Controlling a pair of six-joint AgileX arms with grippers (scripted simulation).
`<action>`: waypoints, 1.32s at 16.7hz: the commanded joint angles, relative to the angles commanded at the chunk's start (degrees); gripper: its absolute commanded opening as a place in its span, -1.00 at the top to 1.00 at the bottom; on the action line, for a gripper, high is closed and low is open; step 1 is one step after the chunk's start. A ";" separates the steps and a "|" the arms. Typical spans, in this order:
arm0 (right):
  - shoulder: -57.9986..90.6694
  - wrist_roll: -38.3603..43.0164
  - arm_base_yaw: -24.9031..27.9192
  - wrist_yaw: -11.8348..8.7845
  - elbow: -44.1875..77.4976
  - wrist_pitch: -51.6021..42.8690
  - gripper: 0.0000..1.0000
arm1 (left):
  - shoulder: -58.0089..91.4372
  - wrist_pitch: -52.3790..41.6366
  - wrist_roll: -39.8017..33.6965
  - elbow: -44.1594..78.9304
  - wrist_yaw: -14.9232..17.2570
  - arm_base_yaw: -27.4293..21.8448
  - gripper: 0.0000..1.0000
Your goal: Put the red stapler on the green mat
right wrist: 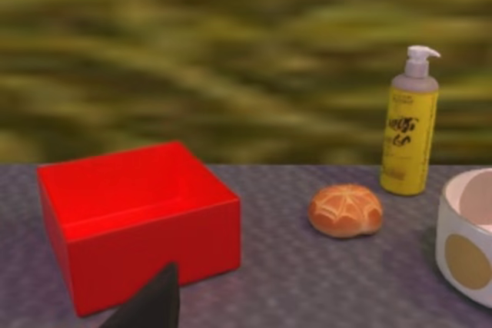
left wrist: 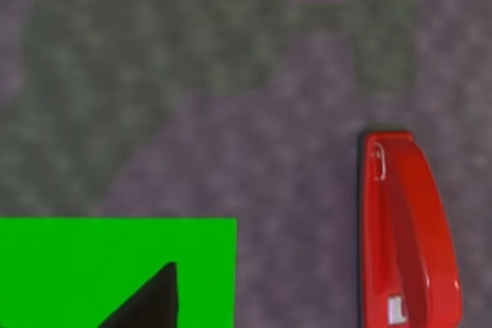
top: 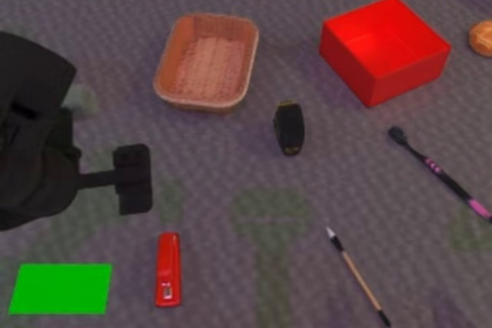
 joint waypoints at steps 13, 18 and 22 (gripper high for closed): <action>0.00 0.00 0.00 0.00 0.00 0.00 -1.00 | 27.90 -18.47 -12.06 21.80 -0.33 -10.76 -1.00; 0.00 0.00 0.00 0.00 0.00 0.00 -1.00 | 29.42 -14.23 -11.78 18.89 -0.32 -10.51 -1.00; 0.00 0.00 0.00 0.00 0.00 0.00 -1.00 | 33.83 -2.92 -11.66 12.59 -0.31 -10.46 -1.00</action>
